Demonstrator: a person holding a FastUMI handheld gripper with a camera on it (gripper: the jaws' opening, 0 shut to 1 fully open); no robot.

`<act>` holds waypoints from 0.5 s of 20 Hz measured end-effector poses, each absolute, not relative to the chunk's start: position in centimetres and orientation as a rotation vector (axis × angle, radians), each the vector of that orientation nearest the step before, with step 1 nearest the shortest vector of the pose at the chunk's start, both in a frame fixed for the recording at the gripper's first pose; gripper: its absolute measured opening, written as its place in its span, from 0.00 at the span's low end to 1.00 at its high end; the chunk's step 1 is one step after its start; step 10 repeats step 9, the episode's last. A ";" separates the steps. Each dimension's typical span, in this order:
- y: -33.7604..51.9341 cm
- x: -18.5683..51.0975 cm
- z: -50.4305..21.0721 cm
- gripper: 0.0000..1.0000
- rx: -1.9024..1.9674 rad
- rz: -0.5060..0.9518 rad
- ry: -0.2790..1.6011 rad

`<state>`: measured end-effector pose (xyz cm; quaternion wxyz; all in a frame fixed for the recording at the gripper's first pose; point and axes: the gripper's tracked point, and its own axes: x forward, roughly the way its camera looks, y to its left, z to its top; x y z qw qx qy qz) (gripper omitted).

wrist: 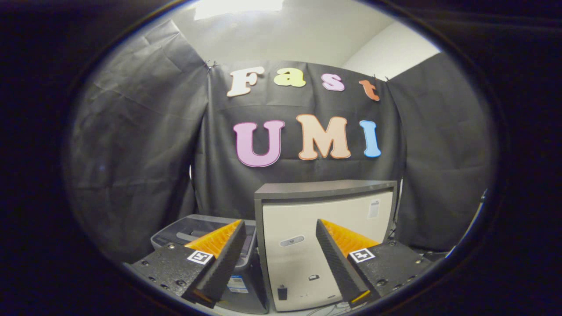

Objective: Put the clothes into the washing machine and then close the washing machine lid.

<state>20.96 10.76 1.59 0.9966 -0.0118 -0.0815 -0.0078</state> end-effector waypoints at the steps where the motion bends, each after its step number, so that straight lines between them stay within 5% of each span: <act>1: 10.5 20.8 1.5 0.97 -0.009 -0.015 -0.167; 10: 9.9 21.4 0.7 0.98 -0.010 -0.006 -0.172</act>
